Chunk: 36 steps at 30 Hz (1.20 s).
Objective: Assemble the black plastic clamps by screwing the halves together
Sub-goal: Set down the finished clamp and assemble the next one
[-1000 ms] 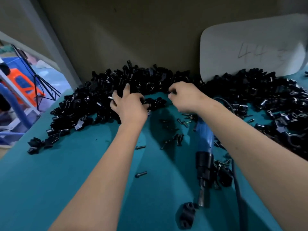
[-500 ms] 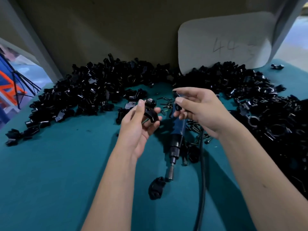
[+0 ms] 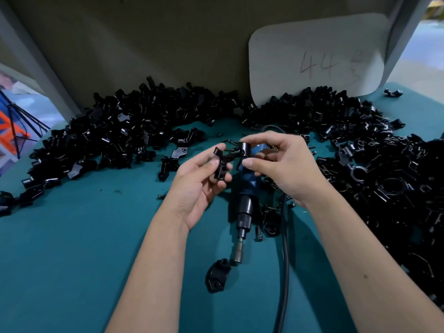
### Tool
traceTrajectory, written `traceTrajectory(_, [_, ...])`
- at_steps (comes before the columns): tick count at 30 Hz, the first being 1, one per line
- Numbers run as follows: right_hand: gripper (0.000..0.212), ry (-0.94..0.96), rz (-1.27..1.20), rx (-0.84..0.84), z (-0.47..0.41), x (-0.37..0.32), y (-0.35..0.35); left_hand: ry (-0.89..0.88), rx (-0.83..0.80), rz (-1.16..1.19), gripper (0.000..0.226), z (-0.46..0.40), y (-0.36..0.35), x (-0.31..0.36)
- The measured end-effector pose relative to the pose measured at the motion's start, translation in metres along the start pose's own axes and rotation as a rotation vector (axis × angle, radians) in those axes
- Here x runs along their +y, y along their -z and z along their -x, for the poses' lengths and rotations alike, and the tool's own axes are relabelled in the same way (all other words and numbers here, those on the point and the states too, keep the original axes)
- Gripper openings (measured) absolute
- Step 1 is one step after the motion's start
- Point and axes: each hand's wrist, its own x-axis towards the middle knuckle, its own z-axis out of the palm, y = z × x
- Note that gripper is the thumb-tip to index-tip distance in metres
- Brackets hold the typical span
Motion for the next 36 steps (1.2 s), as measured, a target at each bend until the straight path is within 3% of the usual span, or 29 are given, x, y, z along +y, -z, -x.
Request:
traceTrajectory(5, [0.035,0.093,0.030,-0.035,-0.002,0.001,-0.001,-0.064,-0.071,-0.084,0.029,0.000,0.005,-0.003])
traceTrajectory(10, [0.030,-0.006,-0.073,0.011,0.000,0.001,-0.008,-0.229,-0.008,-0.112,0.032,-0.003,-0.004,-0.007])
traceTrajectory(13, [0.035,-0.201,-0.319,0.058,-0.002,-0.001,-0.010,-0.429,0.056,-0.390,0.037,-0.007,-0.003,-0.009])
traceTrajectory(17, [0.020,-0.343,-0.432,0.009,0.000,-0.008,-0.016,-0.617,0.033,-0.663,0.040,-0.009,-0.003,-0.012])
traceTrajectory(24, [0.038,-0.389,-0.344,0.047,0.002,-0.010,-0.031,-0.430,-0.054,-0.381,0.038,-0.003,0.009,0.002])
traceTrajectory(27, [0.044,-0.322,-0.192,0.064,0.002,-0.009,-0.036,-0.334,-0.049,-0.232,0.037,0.000,0.006,0.004])
traceTrajectory(32, [0.060,-0.175,-0.038,0.166,0.002,-0.011,-0.042,-0.284,-0.011,-0.182,0.033,0.003,-0.001,0.005])
traceTrajectory(36, [0.055,-0.105,-0.002,0.184,0.002,-0.010,-0.041,-0.261,0.000,-0.090,0.028,0.001,-0.009,0.000])
